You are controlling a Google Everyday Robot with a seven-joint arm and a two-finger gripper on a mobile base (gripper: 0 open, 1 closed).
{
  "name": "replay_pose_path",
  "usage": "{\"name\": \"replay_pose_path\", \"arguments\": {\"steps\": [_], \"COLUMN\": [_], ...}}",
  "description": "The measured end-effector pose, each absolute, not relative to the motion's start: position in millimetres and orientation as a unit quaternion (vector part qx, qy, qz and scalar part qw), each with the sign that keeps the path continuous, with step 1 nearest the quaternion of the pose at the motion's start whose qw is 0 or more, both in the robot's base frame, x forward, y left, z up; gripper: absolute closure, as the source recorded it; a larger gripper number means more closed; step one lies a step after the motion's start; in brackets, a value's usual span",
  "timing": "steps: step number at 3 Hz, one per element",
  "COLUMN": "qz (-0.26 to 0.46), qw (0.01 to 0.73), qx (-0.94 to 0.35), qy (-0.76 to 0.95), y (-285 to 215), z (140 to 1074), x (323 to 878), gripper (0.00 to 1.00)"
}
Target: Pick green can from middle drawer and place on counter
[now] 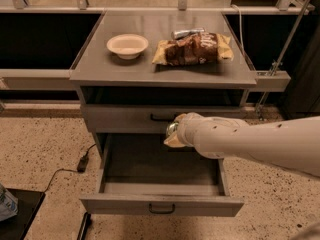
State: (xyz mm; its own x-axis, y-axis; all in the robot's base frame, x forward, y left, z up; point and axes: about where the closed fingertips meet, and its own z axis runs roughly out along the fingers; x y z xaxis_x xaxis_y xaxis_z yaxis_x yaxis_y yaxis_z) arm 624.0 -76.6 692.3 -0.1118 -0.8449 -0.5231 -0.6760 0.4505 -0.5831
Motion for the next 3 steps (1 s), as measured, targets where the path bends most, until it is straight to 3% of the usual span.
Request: {"name": "replay_pose_path", "arguments": {"steps": [2,3], "qz": [-0.172,-0.178], "qw": [0.575,0.584], "qx": [-0.521,-0.534], "qy": [0.607,0.584], "y": [-55,-35], "z": [879,896], "x": [671,672], "gripper": [1.00,1.00]}}
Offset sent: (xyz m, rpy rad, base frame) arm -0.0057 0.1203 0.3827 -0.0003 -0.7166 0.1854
